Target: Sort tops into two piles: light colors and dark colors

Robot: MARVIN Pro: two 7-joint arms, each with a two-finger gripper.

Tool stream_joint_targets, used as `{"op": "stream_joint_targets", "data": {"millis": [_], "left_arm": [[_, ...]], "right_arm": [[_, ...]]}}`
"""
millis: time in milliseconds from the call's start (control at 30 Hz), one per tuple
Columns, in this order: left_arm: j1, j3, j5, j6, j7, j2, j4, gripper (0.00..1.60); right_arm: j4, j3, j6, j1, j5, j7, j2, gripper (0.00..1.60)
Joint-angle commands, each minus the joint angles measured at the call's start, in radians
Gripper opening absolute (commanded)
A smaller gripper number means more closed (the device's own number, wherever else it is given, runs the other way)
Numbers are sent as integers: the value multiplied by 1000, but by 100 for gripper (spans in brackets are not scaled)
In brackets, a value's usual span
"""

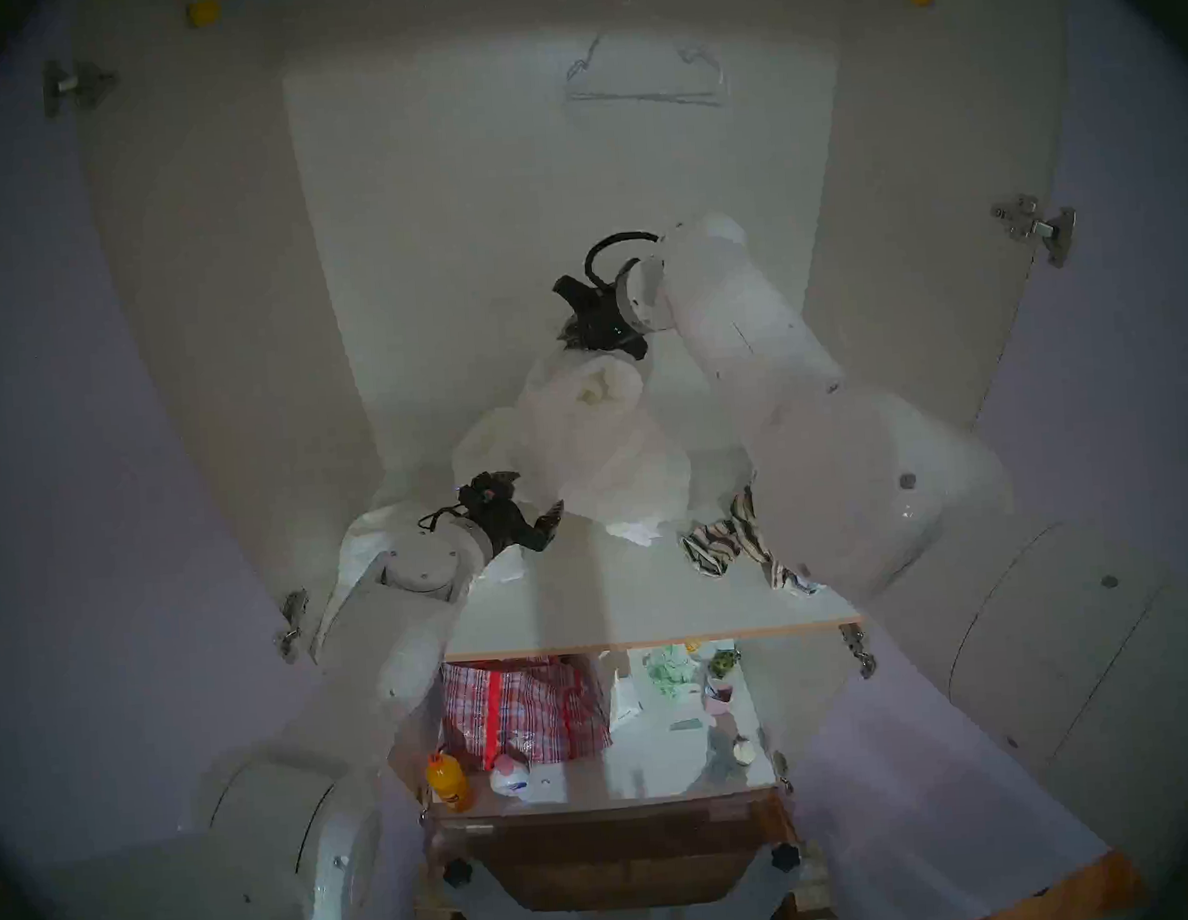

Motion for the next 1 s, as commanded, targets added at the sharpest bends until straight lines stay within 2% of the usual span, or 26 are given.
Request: {"op": "stream_joint_targets", "data": {"millis": [0,100,400,633,967], "left_arm": [[-110,19,11,-13,-16,-15,8,160],[-157,40,16,-19,-3,-24,67,160],[-253,38,26,-50,59,-31,194,160],[-277,47,32,-65,74,-51,237,160],[-306,51,43,-84,86,-76,296,160]], "right_arm": [[-78,11,11,27,19,9,-22,0],[-98,20,11,22,21,6,-26,0],[-179,43,11,-28,20,-16,-38,0],[-268,39,11,-74,24,-20,-86,0],[-457,35,11,-165,28,-47,-162,0]]}}
